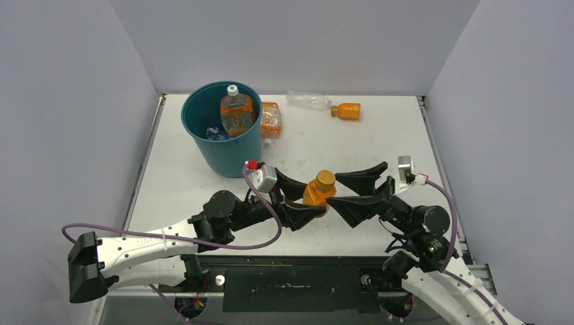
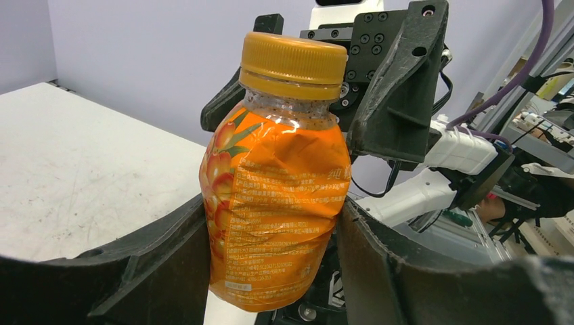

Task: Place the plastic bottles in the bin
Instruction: Place the plastic bottle in the trash bin.

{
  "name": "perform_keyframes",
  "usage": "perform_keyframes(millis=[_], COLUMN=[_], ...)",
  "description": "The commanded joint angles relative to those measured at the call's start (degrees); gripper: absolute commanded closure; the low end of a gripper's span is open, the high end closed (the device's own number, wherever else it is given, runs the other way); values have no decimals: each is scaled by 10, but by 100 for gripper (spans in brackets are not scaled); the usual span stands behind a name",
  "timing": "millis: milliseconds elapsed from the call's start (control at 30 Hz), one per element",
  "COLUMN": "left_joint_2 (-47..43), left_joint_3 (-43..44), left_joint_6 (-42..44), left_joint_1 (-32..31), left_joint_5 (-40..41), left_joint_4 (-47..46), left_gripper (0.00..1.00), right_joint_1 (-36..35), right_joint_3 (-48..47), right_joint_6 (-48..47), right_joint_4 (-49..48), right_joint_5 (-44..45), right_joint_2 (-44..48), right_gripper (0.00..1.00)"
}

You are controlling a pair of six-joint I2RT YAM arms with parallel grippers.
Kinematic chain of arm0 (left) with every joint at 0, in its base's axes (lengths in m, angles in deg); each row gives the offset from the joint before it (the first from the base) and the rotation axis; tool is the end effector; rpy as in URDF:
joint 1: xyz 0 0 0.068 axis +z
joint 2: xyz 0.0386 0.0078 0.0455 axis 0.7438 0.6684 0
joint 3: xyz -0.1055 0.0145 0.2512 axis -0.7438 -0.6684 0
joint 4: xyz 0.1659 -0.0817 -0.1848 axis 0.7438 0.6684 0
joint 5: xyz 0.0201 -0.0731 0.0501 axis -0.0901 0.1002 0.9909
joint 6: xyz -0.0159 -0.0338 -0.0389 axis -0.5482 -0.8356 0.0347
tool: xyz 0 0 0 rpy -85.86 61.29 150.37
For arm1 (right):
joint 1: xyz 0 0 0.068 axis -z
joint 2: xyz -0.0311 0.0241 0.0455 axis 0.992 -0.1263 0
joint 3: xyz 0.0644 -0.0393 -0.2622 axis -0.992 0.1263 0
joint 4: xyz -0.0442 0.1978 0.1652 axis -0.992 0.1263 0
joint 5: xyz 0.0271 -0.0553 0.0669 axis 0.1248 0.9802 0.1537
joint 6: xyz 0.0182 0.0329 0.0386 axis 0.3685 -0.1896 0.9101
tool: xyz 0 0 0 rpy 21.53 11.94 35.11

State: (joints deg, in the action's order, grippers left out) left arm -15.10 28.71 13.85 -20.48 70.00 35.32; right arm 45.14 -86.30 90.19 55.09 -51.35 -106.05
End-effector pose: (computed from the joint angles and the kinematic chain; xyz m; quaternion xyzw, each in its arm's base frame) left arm 0.0823 -0.2179 0.3509 0.2681 0.5375 -0.5877 0.5421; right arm 0.0752 0.0793 0.3496 -0.2019 0.5295 0.6063 0.5579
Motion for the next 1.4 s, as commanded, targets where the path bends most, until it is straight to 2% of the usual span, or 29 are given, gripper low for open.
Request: perform_keyframes(millis=[0,333,400,567,633,667,733,800,933,1133,1233,1367], left_joint_2=[1,7,9,11,7,4,-8,-26,-69,-122,-157,-168], left_joint_3=[6,9,12,12,7,4,-5,-18,-50,-79,-88,-29], left_joint_6=[0,7,9,13,14,14,16,15,27,32,30,27], left_joint_1=[-1,-2,-2,-4,-5,-5,-5,-5,-5,-5,-5,0], left_joint_5=[25,59,60,52,51,51,51,56,69,86,118,146], left_joint_4=[-42,-37,-34,-36,-35,-34,-32,-31,-34,-14,-11,41], left_gripper=[83,87,87,85,71,59,33,1,4,4,4,4], right_joint_1=[-4,-30,-40,-66,-73,-75,-76,-76,-76,-76,-76,-79], right_joint_3=[3,18,20,27,27,25,20,13,3,2,-14,-40], right_joint_6=[19,49,45,41,34,30,21,5,-15,-24,-60,-130], right_joint_4=[-54,-108,-108,-119,-119,-114,-103,-81,-55,-49,-22,61], right_joint_5=[-4,-6,0,31,39,41,46,51,59,66,56,55], right_joint_2=[-28,-79,-88,-100,-100,-98,-94,-89,-79,-81,-89,-107], right_gripper=[16,16,23,59,67,70,75,78,84,88,90,95])
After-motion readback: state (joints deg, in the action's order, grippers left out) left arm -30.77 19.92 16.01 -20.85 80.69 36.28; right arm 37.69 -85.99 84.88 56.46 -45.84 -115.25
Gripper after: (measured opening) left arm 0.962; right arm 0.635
